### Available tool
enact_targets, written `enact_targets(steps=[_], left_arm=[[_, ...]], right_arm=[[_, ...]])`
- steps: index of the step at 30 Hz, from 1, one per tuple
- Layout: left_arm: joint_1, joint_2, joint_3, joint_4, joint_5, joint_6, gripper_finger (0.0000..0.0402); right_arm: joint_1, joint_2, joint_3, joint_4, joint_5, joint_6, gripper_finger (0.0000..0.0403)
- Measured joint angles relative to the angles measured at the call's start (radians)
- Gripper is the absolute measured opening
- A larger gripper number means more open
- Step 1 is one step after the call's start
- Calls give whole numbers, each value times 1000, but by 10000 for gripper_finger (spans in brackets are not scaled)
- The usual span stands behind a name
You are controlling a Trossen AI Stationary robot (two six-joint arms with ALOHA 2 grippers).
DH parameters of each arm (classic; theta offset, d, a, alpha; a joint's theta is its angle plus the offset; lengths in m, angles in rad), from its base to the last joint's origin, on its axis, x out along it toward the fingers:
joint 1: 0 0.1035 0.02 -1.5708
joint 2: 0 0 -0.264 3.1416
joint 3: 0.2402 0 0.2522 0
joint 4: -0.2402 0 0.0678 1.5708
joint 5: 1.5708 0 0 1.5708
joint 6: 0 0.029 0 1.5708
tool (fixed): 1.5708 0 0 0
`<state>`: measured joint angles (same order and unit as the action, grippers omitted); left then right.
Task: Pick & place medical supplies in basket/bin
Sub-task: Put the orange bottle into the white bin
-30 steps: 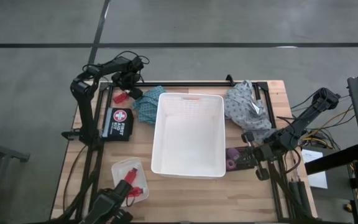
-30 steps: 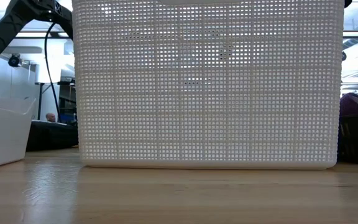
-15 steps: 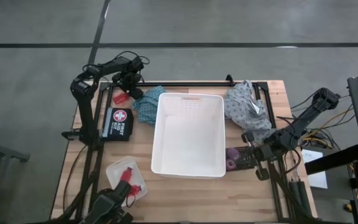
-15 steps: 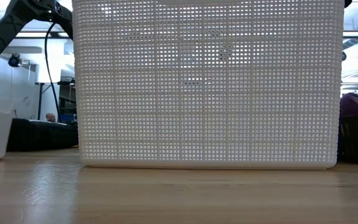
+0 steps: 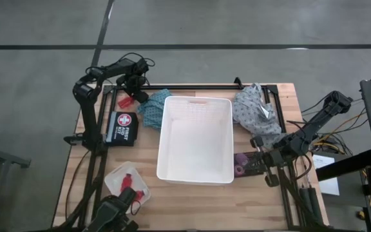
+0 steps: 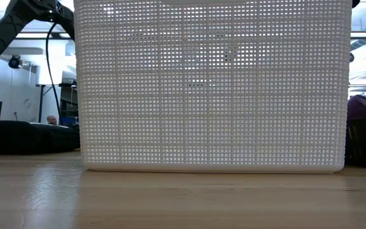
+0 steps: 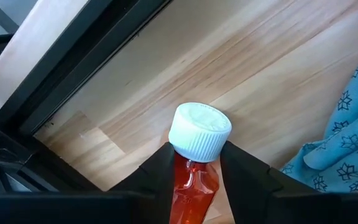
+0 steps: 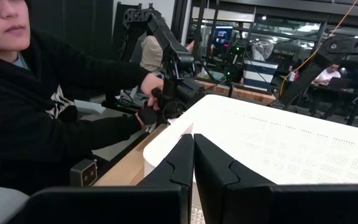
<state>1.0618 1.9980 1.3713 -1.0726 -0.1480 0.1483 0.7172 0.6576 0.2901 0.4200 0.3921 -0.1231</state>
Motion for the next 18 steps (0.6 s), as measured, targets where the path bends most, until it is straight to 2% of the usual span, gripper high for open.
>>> enact_targets(steps=[9,18], left_arm=[[0,-17,5,-34,7,-21,118],[-5,-156,5,-50,6,-71,118]], right_arm=[[0,0,0,0,0,0,8],[0,0,0,0,0,0,8]])
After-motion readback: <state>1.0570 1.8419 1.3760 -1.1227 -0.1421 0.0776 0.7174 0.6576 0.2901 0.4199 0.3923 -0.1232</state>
